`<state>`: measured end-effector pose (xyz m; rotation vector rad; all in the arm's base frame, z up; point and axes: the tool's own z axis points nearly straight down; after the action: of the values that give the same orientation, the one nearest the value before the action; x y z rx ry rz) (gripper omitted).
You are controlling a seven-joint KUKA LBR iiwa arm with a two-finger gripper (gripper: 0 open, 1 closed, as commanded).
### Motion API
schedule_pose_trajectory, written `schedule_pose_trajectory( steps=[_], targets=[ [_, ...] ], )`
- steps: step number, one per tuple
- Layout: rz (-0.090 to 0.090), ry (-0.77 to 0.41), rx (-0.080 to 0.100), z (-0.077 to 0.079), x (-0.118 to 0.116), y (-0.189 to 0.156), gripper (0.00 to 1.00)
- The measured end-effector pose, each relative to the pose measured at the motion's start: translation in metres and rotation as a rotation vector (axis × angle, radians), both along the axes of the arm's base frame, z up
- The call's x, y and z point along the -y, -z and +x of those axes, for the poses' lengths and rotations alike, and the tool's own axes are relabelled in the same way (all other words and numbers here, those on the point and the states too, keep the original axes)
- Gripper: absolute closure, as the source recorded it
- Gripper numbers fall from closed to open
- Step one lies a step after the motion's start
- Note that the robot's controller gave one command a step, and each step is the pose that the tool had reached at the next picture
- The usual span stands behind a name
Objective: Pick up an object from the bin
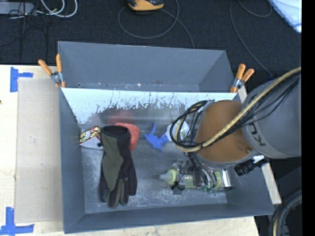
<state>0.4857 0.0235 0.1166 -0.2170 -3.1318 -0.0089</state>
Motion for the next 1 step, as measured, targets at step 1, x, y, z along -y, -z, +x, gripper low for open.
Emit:
schedule_pose_trajectory(
  steps=[1],
  targets=[
    [0.000, 0.017, 0.003, -0.0022, 0.0005, -0.0566, 1.00]
  ],
)
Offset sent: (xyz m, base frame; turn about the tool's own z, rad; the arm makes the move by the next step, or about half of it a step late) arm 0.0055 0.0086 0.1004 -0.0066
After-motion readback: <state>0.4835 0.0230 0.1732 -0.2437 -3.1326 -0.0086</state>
